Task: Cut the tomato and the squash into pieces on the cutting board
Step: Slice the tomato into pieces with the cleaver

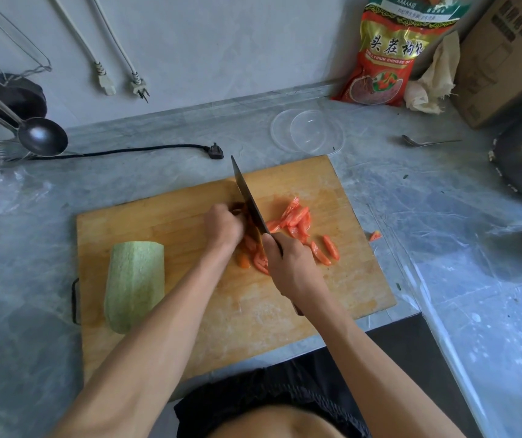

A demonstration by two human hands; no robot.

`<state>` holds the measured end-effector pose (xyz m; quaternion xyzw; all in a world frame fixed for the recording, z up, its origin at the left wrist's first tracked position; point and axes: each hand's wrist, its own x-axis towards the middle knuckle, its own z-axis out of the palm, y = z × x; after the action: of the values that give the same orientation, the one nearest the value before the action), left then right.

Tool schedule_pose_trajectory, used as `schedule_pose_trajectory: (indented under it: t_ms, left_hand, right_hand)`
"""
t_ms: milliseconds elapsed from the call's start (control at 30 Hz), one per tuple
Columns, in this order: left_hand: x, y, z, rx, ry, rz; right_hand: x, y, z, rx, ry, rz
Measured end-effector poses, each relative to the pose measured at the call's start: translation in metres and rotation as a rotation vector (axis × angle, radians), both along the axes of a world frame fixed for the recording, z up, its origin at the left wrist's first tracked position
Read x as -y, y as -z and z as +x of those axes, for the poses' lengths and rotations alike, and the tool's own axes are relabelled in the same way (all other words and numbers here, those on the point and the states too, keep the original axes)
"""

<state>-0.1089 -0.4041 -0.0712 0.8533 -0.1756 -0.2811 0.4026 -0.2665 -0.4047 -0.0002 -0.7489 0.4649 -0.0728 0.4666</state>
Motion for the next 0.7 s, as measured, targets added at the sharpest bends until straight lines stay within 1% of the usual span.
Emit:
schedule_pose_trajectory:
  t_ms: [200, 467, 600, 700]
  left_hand:
    - [0.002, 0.0, 0.001, 0.007, 0.016, 0.041]
    - [0.001, -0.01, -0.001, -0.001, 0.038, 0.072]
    - [-0.001, -0.014, 0.002, -0.013, 0.089, 0.105]
    - [-0.004, -0.017, 0.003, -0.047, 0.143, 0.125]
  right_hand:
    - [-0.001, 0.008, -0.012, 0.018, 0.0, -0.012]
    - [0.007, 0.01, -0.007, 0.027, -0.017, -0.057]
    - [0.006, 0.006, -0.019, -0.004, -0.032, -0.018]
    - [0.013, 0.001, -0.013, 0.0, -0.011, 0.02]
